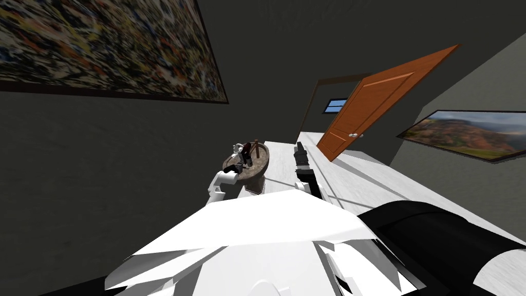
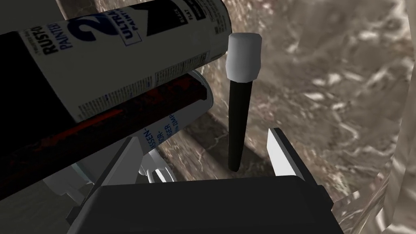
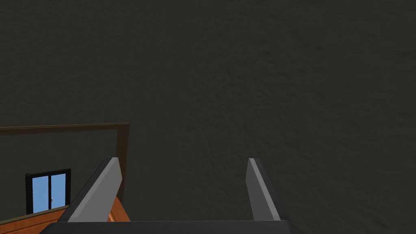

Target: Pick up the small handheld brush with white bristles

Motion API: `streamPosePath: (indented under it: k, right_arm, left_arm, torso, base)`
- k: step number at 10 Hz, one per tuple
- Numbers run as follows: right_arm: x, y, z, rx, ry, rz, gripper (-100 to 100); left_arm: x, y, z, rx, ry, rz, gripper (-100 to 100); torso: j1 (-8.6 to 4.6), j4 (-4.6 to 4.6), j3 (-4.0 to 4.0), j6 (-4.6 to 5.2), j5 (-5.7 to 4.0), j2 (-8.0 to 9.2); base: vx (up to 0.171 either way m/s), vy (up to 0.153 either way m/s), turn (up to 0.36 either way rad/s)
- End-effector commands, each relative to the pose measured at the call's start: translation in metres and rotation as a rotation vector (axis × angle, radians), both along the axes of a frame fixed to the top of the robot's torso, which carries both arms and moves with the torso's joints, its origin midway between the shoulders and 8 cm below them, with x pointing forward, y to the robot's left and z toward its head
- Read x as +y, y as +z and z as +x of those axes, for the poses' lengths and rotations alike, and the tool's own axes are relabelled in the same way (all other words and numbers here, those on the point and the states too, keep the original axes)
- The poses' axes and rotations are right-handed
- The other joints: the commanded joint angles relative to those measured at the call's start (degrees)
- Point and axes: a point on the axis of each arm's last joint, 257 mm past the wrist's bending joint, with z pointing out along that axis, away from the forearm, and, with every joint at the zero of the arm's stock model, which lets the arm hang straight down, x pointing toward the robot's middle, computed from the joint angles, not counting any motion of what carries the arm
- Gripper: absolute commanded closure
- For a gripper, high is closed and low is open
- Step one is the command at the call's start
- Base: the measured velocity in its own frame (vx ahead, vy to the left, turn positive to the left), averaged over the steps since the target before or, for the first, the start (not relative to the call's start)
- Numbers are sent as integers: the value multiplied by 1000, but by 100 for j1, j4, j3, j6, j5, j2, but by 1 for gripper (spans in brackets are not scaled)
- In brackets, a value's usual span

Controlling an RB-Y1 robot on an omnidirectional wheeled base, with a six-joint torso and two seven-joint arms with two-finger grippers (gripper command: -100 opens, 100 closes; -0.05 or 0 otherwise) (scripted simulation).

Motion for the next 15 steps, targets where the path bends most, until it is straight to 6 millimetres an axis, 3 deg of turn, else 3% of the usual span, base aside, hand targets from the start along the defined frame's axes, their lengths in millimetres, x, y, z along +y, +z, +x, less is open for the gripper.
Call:
streamPosePath:
  k: [1, 5, 8, 9, 10, 15]
  right_arm:
    - [0, 0, 0, 0, 0, 0, 0]
    - [0, 0, 0, 0, 0, 0, 0]
    - [0, 0, 0, 0, 0, 0, 0]
    - [0, 0, 0, 0, 0, 0, 0]
    - [0, 0, 0, 0, 0, 0, 0]
    - [0, 0, 0, 0, 0, 0, 0]
  left_arm:
    - [4, -10, -5, 45, 5, 22, -100]
    - [16, -27, -15, 137, 16, 76, -100]
    - [18, -29, -16, 150, 17, 86, -100]
    - [18, -30, -17, 153, 18, 87, 0]
    - [20, -33, -13, 150, 4, 91, -100]
    - [24, -41, -5, 142, -25, 99, -100]
  torso:
    - [0, 0, 0, 0, 0, 0]
    - [18, -8, -7, -7, 4, -7]
    - [29, -16, -10, -19, 6, -4]
    - [25, -15, -8, -20, 5, 0]
    - [21, -14, -6, -19, 4, 3]
    - [3, -19, -13, -21, 1, -8]
  base:
    - [27, 44, -38]
    - [38, 57, -72]
    - [21, 29, -26]
    - [0, 0, 0]
    - [10, -35, 76]
    - [28, -52, 64]
